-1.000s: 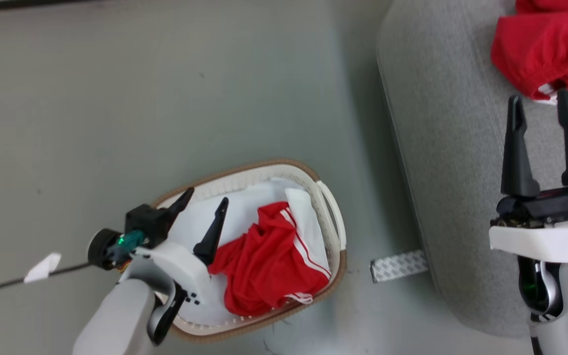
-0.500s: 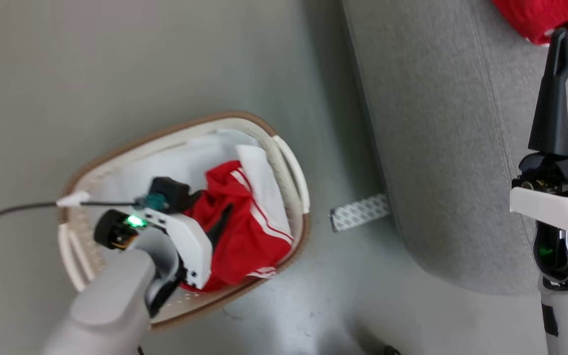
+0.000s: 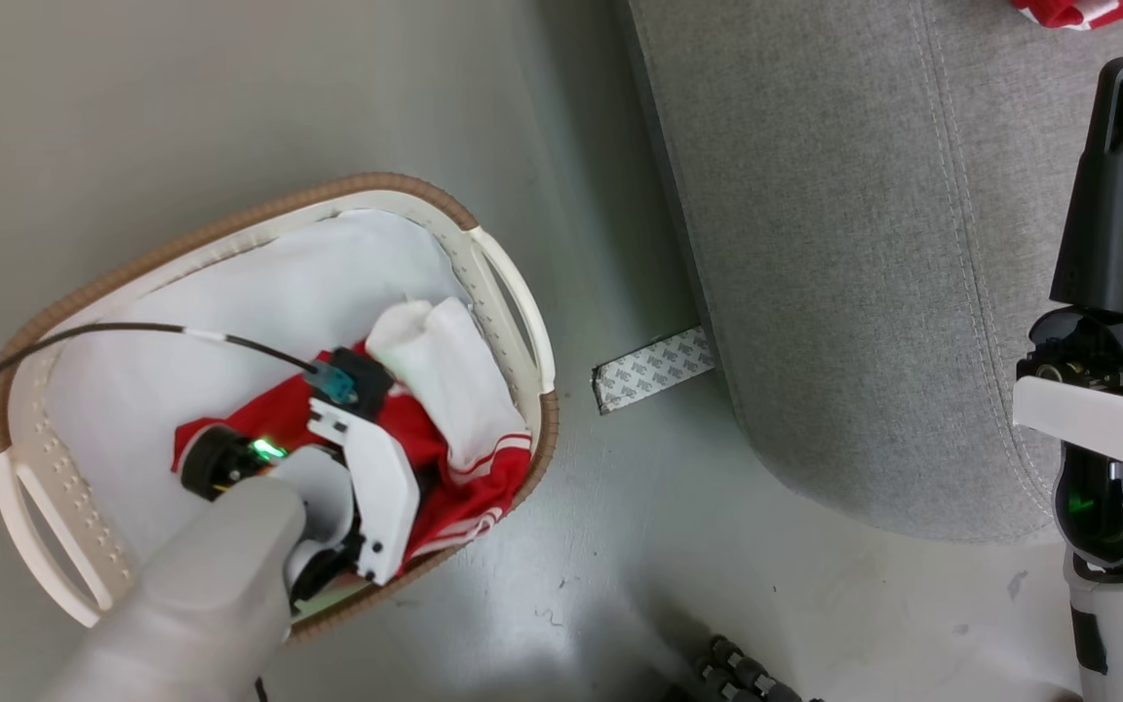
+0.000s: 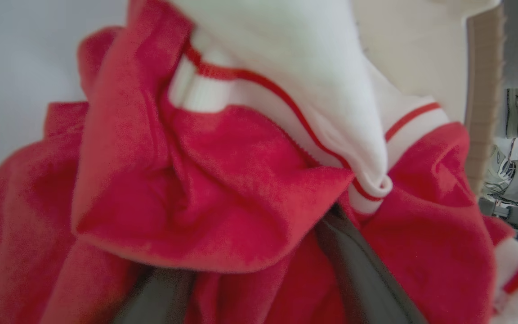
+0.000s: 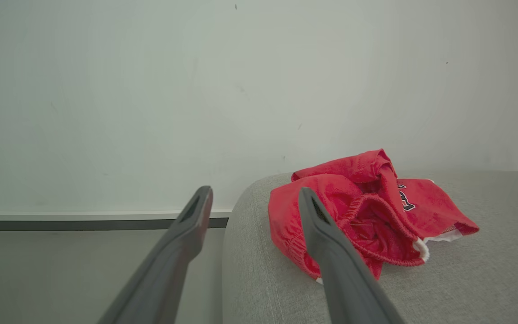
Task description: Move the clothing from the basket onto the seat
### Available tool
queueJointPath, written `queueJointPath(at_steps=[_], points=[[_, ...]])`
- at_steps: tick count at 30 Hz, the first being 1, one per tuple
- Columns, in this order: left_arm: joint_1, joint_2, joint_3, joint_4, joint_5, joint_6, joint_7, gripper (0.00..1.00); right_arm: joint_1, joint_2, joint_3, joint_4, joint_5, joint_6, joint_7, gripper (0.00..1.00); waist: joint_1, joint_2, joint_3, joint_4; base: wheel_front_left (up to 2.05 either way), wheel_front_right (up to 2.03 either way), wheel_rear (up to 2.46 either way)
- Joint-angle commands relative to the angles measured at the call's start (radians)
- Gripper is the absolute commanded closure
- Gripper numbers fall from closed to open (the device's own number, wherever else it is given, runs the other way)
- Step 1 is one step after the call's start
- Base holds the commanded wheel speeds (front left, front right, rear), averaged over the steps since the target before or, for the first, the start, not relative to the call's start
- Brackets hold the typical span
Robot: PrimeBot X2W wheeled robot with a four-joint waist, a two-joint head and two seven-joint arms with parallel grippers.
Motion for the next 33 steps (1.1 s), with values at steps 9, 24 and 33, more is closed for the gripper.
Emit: queueJointPath(at_steps=[9, 24, 33], points=[[-0.044, 0.030, -0.120, -0.013, -0.089, 0.001, -0.010, 1.00, -0.007, 0.002, 0.005, 0.016, 0.005, -0.002, 0.000, 0.00, -0.0001, 0.0000, -0.010, -0.001, 0.00, 0.00, 0.00], [-0.007, -0.086, -0.258, -0.066, -0.256, 0.001, -0.278, 1.00, 0.042, 0.001, -0.066, 0.078, -0.129, -0.002, 0.000, 0.00, -0.0001, 0.0000, -0.351, 0.163, 0.00, 0.00, 0.00], [0.010, -0.143, -0.291, -0.080, -0.320, 0.001, -0.459, 1.00, 0.130, -0.010, -0.092, 0.128, -0.178, -0.002, 0.000, 0.00, -0.0001, 0.0000, -0.572, 0.269, 0.00, 0.00, 0.00]])
